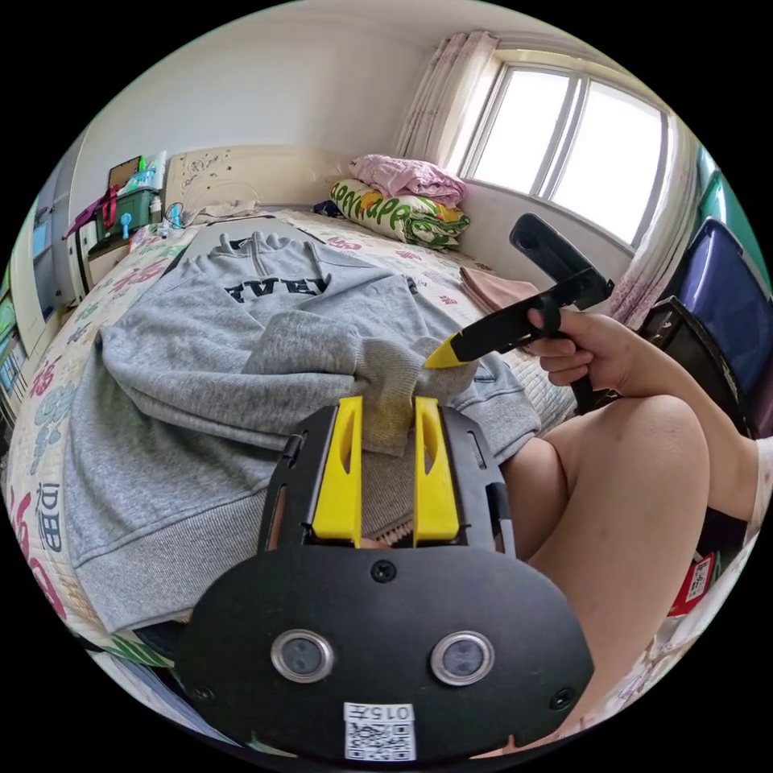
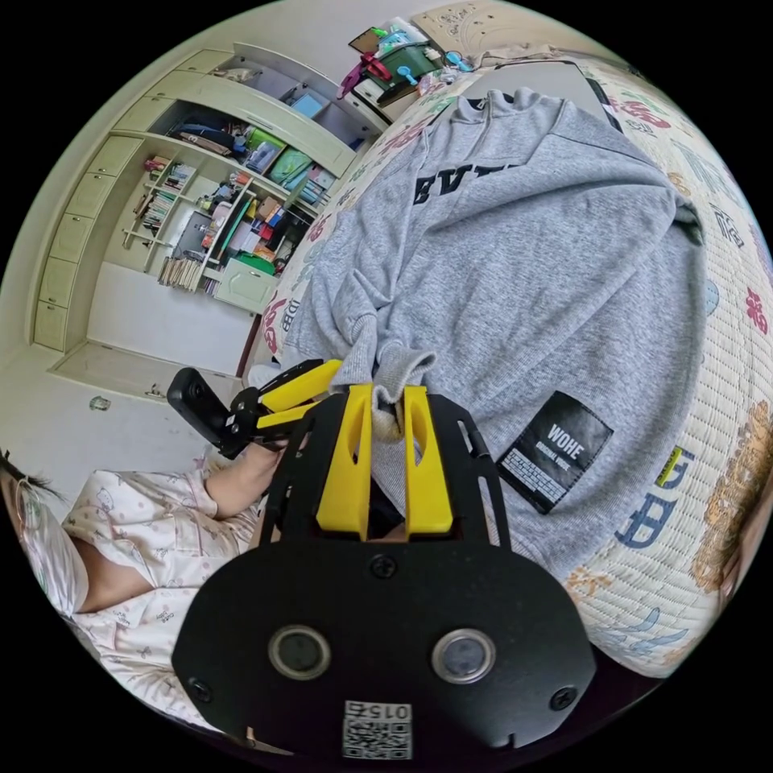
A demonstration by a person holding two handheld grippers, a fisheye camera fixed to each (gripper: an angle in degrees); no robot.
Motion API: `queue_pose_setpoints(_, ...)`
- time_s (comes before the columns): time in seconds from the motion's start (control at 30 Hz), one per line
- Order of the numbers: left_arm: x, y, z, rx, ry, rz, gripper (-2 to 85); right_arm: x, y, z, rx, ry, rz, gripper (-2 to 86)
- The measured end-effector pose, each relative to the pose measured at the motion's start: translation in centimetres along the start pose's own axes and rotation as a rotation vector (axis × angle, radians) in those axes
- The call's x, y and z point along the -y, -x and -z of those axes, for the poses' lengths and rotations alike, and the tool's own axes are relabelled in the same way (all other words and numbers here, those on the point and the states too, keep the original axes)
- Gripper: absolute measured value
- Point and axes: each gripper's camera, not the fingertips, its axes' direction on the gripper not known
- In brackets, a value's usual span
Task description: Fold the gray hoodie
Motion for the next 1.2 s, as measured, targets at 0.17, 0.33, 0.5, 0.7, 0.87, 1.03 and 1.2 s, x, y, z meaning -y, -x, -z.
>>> queue_pose_setpoints(0.17, 0.5, -3.3, -1.2, 0.047, 0.018, -0.027, 9.3, -0.2, 1.9, -0.6, 0.002, -0.004, -0.01, 6.8)
queue_pose_setpoints(0.33, 0.8, -5.5, -1.0, 0.021, 0.009, 0.009, 7.5, -0.3, 4.1, -1.3, 0.004, -0.002, -0.007, 6.8)
queue_pose_setpoints(0.5, 2.2, -6.8, 0.3, -0.066, -0.012, 0.092, 3.4, -0.2, 6.6, -2.0, 0.007, 0.0, -0.005, 6.8)
queue_pose_setpoints(0.7, 4.2, -9.9, 2.1, -0.099, -0.036, 0.131, 1.5, 0.0, 9.2, -2.9, 0.008, 0.0, -0.005, 6.7)
queue_pose_setpoints(0.87, 7.2, -13.1, 2.0, -0.174, 0.005, 0.128, 1.0, 0.4, 11.5, -3.7, 0.009, 0.006, -0.001, 6.6)
queue_pose_setpoints(1.03, 14.0, -11.0, 8.0, -0.209, 0.004, 0.075, 0.8, 1.5, 14.0, -1.4, 0.027, -0.063, 0.012, 5.5)
queue_pose_setpoints(1.2, 25.7, 6.0, 31.2, 0.28, -0.253, 0.319, 1.7, 1.2, 13.5, 23.2, -0.57, -0.503, -0.136, 4.6)
